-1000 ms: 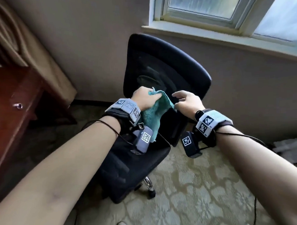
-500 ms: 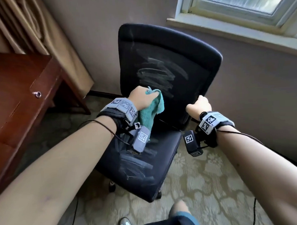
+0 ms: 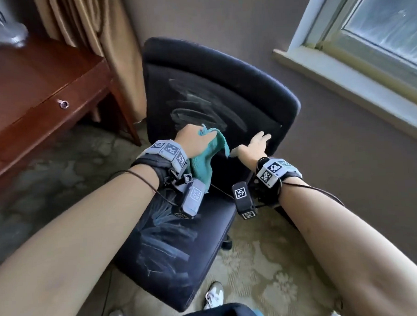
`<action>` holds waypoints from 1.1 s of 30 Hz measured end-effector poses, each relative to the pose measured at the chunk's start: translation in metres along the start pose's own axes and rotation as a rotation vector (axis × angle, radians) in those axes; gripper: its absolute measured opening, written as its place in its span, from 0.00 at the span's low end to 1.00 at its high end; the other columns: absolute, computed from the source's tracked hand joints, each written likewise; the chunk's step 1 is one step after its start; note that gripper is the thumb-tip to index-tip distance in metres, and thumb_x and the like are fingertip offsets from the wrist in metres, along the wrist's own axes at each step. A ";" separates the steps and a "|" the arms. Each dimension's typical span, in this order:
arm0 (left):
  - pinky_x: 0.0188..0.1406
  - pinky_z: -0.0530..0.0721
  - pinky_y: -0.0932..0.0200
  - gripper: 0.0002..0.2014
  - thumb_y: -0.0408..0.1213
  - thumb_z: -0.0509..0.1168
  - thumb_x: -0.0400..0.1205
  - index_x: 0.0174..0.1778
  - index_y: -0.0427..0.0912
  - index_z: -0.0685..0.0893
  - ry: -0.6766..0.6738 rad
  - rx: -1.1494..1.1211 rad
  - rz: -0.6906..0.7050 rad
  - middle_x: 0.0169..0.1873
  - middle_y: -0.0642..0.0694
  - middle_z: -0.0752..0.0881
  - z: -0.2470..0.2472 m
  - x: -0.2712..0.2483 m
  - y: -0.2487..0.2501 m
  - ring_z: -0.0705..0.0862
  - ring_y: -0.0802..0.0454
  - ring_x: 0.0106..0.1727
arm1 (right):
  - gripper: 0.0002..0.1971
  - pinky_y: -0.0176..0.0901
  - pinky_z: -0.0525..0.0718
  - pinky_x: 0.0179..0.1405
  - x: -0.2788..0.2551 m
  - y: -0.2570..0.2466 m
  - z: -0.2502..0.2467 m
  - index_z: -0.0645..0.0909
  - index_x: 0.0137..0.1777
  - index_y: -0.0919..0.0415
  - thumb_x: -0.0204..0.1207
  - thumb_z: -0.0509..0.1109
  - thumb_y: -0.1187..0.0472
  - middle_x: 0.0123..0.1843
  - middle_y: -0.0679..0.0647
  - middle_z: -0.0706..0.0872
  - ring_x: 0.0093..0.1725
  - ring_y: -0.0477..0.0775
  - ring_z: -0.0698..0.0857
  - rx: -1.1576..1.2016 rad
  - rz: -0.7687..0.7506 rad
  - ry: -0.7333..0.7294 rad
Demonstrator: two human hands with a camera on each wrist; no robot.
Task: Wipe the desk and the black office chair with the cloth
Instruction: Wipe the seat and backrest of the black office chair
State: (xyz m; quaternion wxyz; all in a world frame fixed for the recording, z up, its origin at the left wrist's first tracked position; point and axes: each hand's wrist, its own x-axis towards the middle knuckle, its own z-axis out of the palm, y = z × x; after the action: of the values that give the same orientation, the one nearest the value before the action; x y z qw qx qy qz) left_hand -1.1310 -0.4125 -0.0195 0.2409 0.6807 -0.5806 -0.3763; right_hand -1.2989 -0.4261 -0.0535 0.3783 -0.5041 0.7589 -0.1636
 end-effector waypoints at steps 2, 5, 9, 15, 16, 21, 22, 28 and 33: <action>0.32 0.68 0.57 0.25 0.46 0.65 0.82 0.22 0.45 0.62 0.032 -0.006 -0.040 0.21 0.50 0.69 -0.003 0.002 -0.003 0.68 0.52 0.26 | 0.54 0.46 0.59 0.76 0.013 -0.005 0.002 0.37 0.85 0.61 0.69 0.72 0.58 0.84 0.53 0.28 0.84 0.57 0.52 0.059 -0.065 -0.033; 0.31 0.67 0.58 0.19 0.42 0.65 0.80 0.26 0.43 0.67 0.076 -0.003 -0.108 0.24 0.48 0.70 -0.011 0.003 -0.013 0.69 0.50 0.27 | 0.47 0.36 0.64 0.65 0.029 -0.002 -0.001 0.48 0.86 0.55 0.69 0.69 0.62 0.86 0.42 0.36 0.82 0.51 0.61 0.071 -0.184 -0.070; 0.36 0.70 0.58 0.15 0.41 0.67 0.79 0.28 0.43 0.73 0.096 -0.020 -0.175 0.26 0.48 0.74 -0.017 0.004 -0.025 0.74 0.48 0.34 | 0.35 0.37 0.67 0.73 0.044 -0.007 -0.009 0.67 0.80 0.54 0.71 0.66 0.66 0.81 0.48 0.69 0.76 0.50 0.71 -0.028 -0.323 -0.052; 0.52 0.79 0.57 0.14 0.40 0.75 0.73 0.54 0.44 0.86 0.040 -0.118 -0.223 0.48 0.47 0.85 -0.003 0.009 -0.038 0.83 0.48 0.49 | 0.36 0.31 0.68 0.66 0.035 -0.032 0.020 0.73 0.76 0.44 0.67 0.70 0.69 0.75 0.47 0.75 0.72 0.48 0.74 -0.190 -0.576 -0.291; 0.55 0.80 0.56 0.14 0.38 0.76 0.72 0.53 0.45 0.86 0.037 -0.139 -0.217 0.49 0.47 0.86 0.001 0.009 -0.043 0.85 0.48 0.52 | 0.35 0.31 0.67 0.67 0.034 -0.031 0.029 0.75 0.75 0.45 0.67 0.72 0.67 0.77 0.48 0.73 0.74 0.49 0.73 -0.256 -0.623 -0.329; 0.55 0.82 0.57 0.19 0.35 0.80 0.68 0.54 0.44 0.85 0.011 -0.216 -0.224 0.50 0.47 0.86 0.005 0.000 -0.078 0.84 0.53 0.49 | 0.12 0.35 0.74 0.53 0.036 -0.006 0.071 0.86 0.57 0.55 0.73 0.72 0.60 0.63 0.53 0.85 0.62 0.54 0.83 -0.373 -0.576 -0.358; 0.52 0.83 0.56 0.20 0.32 0.80 0.68 0.54 0.42 0.84 0.006 -0.219 -0.251 0.47 0.46 0.86 0.004 -0.002 -0.090 0.84 0.52 0.46 | 0.11 0.36 0.74 0.48 0.036 0.000 0.079 0.85 0.55 0.55 0.74 0.69 0.61 0.58 0.55 0.87 0.58 0.57 0.84 -0.375 -0.527 -0.350; 0.28 0.71 0.60 0.08 0.34 0.76 0.72 0.43 0.42 0.84 0.134 -0.098 -0.417 0.28 0.49 0.79 -0.006 -0.013 -0.180 0.75 0.52 0.30 | 0.11 0.38 0.70 0.43 0.038 0.026 0.123 0.82 0.59 0.59 0.79 0.62 0.63 0.55 0.64 0.87 0.54 0.65 0.82 -0.440 -0.409 -0.313; 0.28 0.69 0.62 0.06 0.37 0.76 0.73 0.37 0.44 0.84 0.196 -0.079 -0.389 0.28 0.50 0.80 -0.017 -0.025 -0.236 0.77 0.51 0.36 | 0.12 0.35 0.69 0.43 0.035 0.017 0.163 0.84 0.58 0.60 0.80 0.61 0.66 0.54 0.63 0.87 0.55 0.64 0.83 -0.401 -0.426 -0.253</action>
State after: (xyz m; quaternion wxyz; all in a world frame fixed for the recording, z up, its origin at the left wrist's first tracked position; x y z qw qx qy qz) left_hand -0.9747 -0.3401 -0.1842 0.2455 0.8032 -0.3968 -0.3702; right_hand -1.1971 -0.4280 -0.1863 0.3201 -0.7327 0.6002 -0.0223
